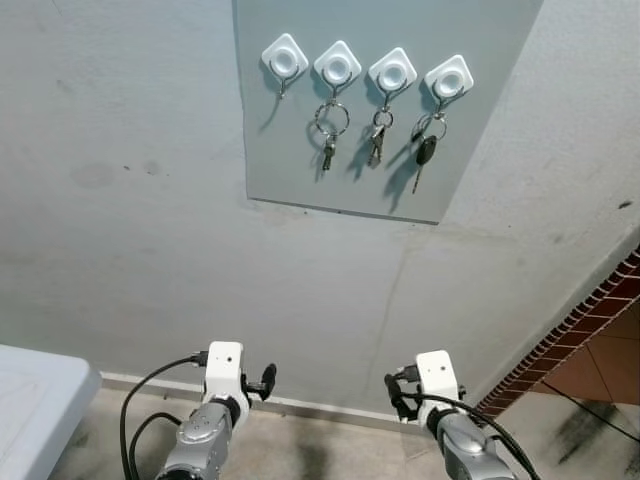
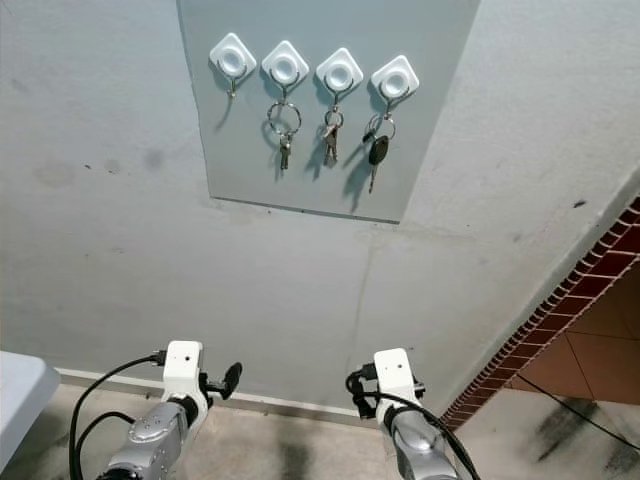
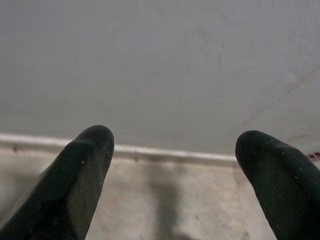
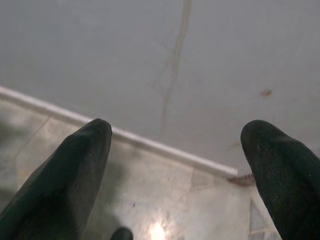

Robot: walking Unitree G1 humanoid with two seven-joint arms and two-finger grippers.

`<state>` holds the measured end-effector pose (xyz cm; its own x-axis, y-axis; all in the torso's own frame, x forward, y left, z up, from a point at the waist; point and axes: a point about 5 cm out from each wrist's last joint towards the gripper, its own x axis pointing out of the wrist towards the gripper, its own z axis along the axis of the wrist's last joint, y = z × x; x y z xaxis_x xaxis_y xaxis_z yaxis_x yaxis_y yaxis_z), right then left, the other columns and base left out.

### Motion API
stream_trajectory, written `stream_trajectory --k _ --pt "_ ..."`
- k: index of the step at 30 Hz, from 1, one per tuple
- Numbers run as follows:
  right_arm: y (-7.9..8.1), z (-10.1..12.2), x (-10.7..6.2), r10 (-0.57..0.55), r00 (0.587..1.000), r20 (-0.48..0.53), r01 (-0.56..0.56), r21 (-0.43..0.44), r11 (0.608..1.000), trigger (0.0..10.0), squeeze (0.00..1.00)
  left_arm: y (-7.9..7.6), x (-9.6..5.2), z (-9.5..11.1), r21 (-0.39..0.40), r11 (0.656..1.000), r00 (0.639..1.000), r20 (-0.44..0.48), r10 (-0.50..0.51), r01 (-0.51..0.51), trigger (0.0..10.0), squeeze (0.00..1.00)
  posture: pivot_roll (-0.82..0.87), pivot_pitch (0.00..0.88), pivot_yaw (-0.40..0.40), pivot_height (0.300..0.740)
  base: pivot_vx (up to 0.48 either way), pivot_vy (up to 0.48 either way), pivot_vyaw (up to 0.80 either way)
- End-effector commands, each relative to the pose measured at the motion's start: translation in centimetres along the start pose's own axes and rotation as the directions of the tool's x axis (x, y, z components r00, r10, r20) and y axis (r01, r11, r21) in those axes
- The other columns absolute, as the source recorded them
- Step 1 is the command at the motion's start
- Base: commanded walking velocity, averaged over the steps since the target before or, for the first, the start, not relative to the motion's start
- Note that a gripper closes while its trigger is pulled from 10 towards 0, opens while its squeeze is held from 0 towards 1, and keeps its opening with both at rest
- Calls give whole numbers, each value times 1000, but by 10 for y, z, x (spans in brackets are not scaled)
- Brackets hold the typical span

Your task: Hang keys on a hook

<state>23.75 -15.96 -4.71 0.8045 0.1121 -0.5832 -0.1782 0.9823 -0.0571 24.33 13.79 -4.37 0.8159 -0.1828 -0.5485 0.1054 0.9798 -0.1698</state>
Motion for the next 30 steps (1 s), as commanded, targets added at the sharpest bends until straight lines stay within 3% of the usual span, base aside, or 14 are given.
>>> stream_trajectory --k 1,5,7,10,14,16,30 --pt "-1 -9 -3 -3 1000 -29 3 1 1000 10000 0 -1 -2 -8 -22 1000 1000 -21 -2 2 10000 0 -39 0 -55 740 0 0 0" --pt "-5 -26 -10 -11 996 -93 11 -2 1000 10000 0 4 -6 -16 -69 997 999 -45 31 -35 10000 0 -37 0 -55 740 0 0 0" --pt "-13 -51 -22 -39 982 -184 39 -2 999 10000 0 16 -14 -29 -75 994 992 -98 78 -85 10000 0 -45 0 -48 740 0 0 0" --pt "-17 -64 -30 -50 973 -227 53 3 999 10000 0 23 -19 -37 -95 988 987 -123 106 -118 10000 0 -50 0 -44 740 0 0 0" --pt "-19 -75 -37 -56 963 -262 60 9 998 10000 0 32 -25 -44 -81 987 982 -143 126 -139 10000 0 -57 0 -36 740 0 0 0" --pt "-22 -88 -46 -66 954 -292 79 33 996 10000 0 43 -35 -55 -63 985 974 -172 150 -163 10000 0 -65 0 -18 740 0 0 0" --pt "-20 -96 -51 -90 949 -303 133 125 983 10000 0 51 -48 -72 -30 985 962 -222 158 -168 10000 0 -70 0 23 740 0 0 0"
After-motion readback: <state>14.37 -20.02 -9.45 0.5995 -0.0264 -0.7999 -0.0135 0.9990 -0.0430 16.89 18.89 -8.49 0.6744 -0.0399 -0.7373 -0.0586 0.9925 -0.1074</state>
